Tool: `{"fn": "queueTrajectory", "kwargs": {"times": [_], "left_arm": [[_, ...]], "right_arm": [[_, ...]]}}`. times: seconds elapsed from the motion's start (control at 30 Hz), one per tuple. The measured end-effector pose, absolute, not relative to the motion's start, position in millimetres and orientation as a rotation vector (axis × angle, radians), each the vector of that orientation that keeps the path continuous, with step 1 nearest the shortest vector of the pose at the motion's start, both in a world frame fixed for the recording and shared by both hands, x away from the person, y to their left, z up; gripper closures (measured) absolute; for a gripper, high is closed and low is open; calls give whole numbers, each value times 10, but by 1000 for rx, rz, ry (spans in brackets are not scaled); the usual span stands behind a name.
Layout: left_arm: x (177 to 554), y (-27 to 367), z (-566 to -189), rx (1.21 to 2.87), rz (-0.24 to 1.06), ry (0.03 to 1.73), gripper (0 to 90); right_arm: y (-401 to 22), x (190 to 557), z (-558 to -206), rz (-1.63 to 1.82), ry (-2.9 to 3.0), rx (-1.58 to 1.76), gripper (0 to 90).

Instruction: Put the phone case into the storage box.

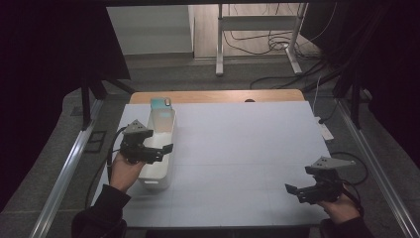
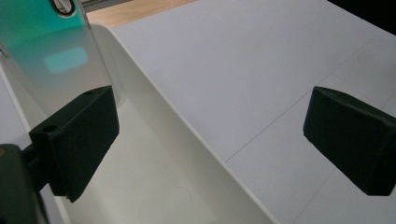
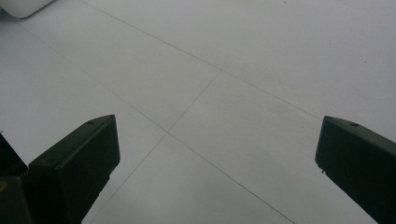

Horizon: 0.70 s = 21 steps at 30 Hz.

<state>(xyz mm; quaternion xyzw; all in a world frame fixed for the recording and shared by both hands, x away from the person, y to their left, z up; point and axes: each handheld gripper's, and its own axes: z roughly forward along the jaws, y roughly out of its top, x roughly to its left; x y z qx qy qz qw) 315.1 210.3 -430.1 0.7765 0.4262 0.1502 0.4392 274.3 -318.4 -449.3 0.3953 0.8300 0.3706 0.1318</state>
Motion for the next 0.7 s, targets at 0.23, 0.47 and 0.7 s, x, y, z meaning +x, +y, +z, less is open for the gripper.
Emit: {"fn": "queueTrajectory", "kwargs": {"times": [0.23,0.47,0.7], "left_arm": [[3090,2084,-4289,1936,378,1051,46],[3002,2094,-4286,1925,362,1043,42],[2897,2113,-4307,1905,339,1045,28]], "right_arm": [[-3171,2756,-4503,1053,2424,1152,0],[-3174,2758,-4501,1058,2423,1156,0],[-3174,2753,-4500,1064,2420,1152,0]]}}
